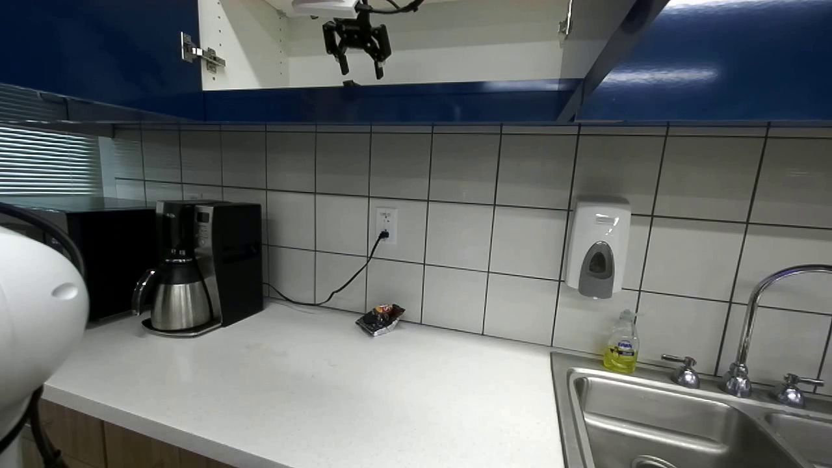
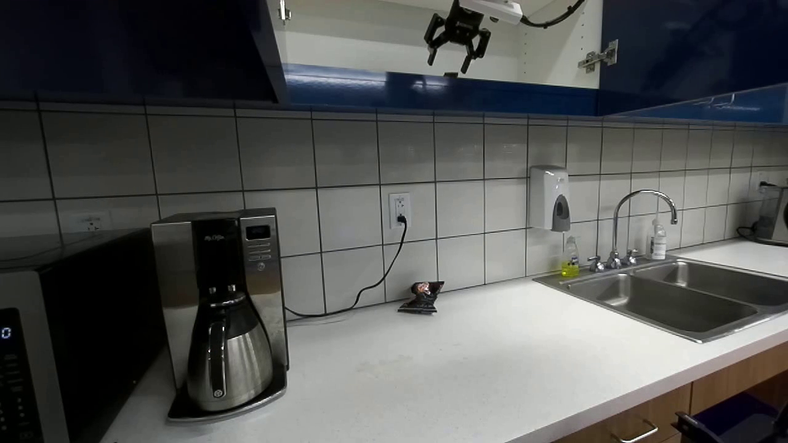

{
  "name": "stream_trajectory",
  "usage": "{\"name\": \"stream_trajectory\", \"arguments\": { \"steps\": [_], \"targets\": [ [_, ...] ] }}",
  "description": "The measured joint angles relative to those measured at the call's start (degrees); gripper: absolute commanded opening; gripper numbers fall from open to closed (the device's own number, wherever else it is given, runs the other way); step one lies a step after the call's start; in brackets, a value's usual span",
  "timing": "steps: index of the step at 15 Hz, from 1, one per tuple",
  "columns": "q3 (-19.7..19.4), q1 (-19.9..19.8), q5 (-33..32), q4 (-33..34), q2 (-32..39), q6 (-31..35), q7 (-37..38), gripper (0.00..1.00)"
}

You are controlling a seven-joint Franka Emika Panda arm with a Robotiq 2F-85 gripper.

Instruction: Put the packet closest to you in the top cabinet

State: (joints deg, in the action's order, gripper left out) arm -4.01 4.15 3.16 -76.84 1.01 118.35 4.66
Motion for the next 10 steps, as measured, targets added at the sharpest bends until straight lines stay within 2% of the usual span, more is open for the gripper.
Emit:
{"name": "stream_trajectory", "arguments": {
  "steps": [10],
  "targets": [
    [-0.59, 0.00, 0.00, -9.56, -6.34, 4.97, -0.05, 1.00]
  ]
}}
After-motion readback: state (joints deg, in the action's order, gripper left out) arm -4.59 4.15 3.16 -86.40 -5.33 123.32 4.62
